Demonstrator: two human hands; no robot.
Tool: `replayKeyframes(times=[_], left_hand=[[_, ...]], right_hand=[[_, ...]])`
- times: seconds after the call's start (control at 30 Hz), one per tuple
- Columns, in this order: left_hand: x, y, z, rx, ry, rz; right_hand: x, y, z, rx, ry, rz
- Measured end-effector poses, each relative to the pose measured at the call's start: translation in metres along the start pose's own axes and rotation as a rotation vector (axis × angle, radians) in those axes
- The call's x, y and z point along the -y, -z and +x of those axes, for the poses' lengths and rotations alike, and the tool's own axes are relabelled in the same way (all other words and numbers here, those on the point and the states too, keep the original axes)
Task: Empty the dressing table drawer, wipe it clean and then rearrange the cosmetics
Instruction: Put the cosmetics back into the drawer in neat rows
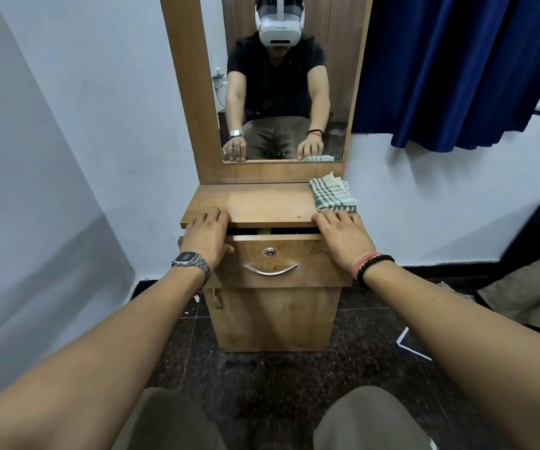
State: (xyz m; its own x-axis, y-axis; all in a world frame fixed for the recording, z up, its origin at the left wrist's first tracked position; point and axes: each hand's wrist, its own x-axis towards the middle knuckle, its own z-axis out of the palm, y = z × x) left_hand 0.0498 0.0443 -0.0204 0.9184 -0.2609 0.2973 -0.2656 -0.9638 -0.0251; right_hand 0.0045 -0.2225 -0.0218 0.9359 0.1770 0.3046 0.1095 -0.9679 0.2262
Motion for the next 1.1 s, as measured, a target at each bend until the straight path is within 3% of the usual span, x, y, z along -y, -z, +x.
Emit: replayKeyframes(times=[0.43, 0.97, 1.1], left_hand=[[0.001, -0.007, 0.021, -0.057, -0.017, 0.035], [0.006, -0.010, 0.044, 0.006, -0.050, 0.119], [0.005, -0.010, 0.041, -0.007, -0.037, 0.148]], right_hand=[[0.002, -0.011, 0.017, -0.111, -0.033, -0.031], [0.001, -0.021, 0.030, -0.175, -0.040, -0.077], [-0.001, -0.017, 0.028, -0.132, -0.011, -0.028]])
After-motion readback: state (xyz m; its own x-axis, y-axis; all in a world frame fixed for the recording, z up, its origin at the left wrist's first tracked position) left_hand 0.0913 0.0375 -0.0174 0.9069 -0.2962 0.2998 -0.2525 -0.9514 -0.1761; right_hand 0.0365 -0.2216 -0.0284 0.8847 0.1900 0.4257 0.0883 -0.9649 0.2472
